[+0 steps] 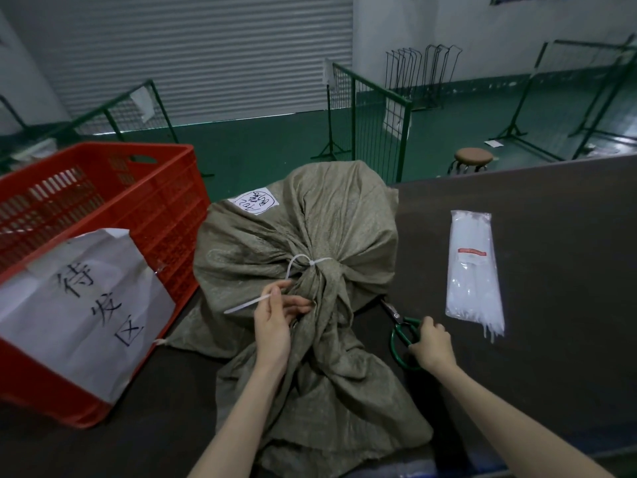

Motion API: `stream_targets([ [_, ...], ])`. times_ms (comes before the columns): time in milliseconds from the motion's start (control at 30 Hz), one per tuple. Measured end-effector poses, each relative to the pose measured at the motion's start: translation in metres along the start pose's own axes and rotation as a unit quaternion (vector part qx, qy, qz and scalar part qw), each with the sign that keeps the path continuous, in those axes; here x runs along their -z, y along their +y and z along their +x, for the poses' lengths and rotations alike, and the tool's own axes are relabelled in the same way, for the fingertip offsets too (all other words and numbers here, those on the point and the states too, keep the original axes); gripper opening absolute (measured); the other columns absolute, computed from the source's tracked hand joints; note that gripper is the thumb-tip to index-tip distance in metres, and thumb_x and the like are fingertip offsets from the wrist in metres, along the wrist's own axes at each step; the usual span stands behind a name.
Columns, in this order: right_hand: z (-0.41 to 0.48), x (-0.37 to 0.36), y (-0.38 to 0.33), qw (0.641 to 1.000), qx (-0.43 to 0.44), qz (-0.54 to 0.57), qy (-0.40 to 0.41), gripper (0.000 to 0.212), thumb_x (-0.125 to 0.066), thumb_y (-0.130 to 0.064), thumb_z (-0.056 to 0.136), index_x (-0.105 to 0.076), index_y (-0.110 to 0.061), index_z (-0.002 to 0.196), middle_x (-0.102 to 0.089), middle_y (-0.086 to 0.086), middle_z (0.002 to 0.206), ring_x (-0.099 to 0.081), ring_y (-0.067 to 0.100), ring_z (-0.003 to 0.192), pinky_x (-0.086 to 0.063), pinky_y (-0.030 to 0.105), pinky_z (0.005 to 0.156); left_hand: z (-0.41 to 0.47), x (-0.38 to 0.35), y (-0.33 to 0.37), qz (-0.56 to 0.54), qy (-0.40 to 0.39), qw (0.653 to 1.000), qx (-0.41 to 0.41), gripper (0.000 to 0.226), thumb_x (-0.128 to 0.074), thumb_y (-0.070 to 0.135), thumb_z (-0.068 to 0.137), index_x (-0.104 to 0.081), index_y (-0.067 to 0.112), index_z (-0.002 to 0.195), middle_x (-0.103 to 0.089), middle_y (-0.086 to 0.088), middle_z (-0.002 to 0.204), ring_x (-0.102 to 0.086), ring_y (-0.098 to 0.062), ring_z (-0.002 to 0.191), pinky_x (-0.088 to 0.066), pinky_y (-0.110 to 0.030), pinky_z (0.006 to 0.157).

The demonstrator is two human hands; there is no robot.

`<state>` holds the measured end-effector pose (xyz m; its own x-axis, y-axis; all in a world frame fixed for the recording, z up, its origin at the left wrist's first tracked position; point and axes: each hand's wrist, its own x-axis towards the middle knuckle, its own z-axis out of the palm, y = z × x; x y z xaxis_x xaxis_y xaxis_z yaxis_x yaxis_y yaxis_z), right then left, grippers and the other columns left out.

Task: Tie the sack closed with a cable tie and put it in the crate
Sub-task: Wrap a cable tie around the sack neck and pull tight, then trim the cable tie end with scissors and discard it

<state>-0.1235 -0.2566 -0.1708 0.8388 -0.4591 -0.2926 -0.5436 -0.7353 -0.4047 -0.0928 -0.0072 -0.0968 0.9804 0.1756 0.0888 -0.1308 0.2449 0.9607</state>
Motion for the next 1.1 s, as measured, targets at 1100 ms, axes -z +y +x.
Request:
stream_targets([
  [1100, -0.052, 0.085, -0.074, 0.747, 0.123, 0.643, -0.114, 0.050, -0.046, 0.028, 0.077, -0.044, -0.007, 0.113, -0.050, 0.010, 0.075, -0.060, 0.018, 0.051, -0.054, 0.024, 0.051, 0.048, -0.033, 0.088, 0.052, -0.058, 0.990, -0.117, 0.030, -0.036, 0.016, 0.101, -0.063, 0.017, 0.087, -0.065, 0.005, 0.067, -0.059, -0.004, 0.060, -0.050, -0.015, 0.058],
])
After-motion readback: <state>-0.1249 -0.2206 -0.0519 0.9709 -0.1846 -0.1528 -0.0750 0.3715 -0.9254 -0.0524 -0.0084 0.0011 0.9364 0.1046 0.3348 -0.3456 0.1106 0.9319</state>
